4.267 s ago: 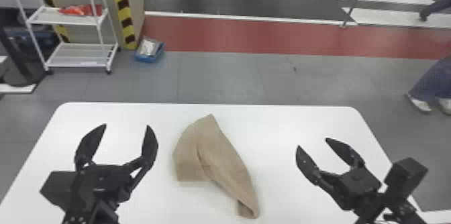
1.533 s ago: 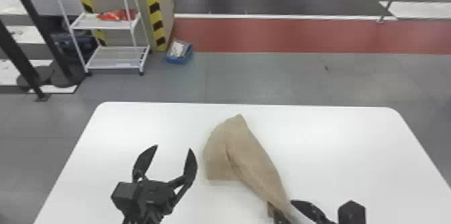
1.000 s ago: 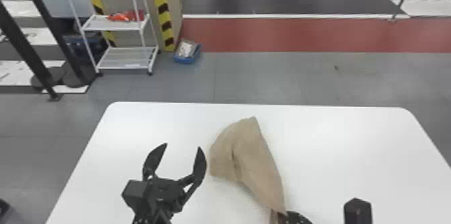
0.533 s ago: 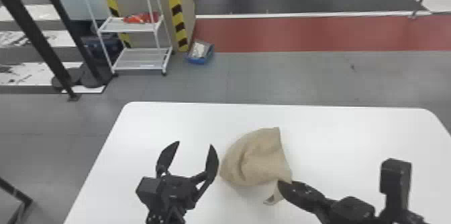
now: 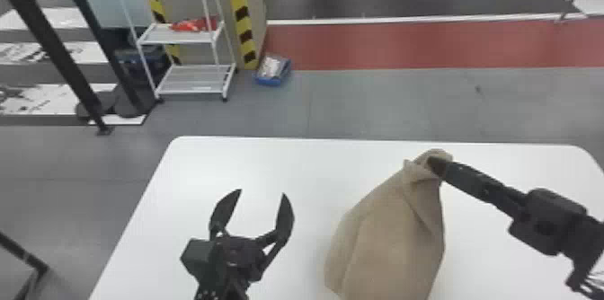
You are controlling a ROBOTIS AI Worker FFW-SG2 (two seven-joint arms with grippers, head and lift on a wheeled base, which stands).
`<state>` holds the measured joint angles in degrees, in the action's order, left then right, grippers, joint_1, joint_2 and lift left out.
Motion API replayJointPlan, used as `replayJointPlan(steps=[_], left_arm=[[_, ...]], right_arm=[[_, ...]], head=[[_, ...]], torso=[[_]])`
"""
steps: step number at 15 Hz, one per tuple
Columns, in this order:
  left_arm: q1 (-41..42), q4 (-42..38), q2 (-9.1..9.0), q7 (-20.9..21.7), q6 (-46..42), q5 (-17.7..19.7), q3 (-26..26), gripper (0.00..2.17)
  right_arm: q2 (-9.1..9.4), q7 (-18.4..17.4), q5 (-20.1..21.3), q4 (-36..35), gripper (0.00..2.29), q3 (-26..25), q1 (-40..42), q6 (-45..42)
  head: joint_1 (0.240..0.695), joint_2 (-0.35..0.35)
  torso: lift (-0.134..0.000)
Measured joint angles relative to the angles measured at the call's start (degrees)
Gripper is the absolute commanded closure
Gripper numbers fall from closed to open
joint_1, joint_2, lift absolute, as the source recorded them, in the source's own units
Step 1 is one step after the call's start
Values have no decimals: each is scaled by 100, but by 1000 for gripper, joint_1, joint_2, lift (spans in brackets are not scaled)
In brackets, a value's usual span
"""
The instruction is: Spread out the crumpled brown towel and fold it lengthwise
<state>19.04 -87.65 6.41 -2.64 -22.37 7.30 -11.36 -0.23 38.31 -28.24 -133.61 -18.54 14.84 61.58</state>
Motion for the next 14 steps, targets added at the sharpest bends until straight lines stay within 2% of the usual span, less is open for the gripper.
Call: replayJointPlan(steps=[3, 4, 5, 7, 10, 11, 14], left_arm=[[-2, -8, -6, -1, 0, -24, -27, 137], [-15, -8, -12, -6, 0, -49, -59, 137], [-20, -8, -15, -8, 1, -70, -82, 137], [-26, -8, -17, -5, 7, -93, -109, 137], [-30, -26, -12, -1, 19, -108, -143, 137], [-27, -35, -5, 0, 19, -109, -146, 137], [-16, -50, 15, 0, 20, -106, -117, 137]], right_arm=[[-299, 26, 86, 1291, 2044, -526, -288, -414], [-359, 27, 251, 1692, 1926, -597, -326, -601], [-380, 23, 420, 2006, 1480, -646, -365, -756], [-385, -32, 853, 2757, 6, -717, -503, -1403], [-316, -476, 1673, 3339, 29, -748, -631, -2460], [-311, -583, 1770, 3388, 46, -855, -638, -2595], [-325, -566, 1781, 3425, 46, -1346, -637, -2675]], head=[[695, -65], [695, -86], [695, -129], [695, -167], [695, -233], [695, -248], [695, -293]], torso=[[0], [0], [0], [0], [0], [0], [0]])
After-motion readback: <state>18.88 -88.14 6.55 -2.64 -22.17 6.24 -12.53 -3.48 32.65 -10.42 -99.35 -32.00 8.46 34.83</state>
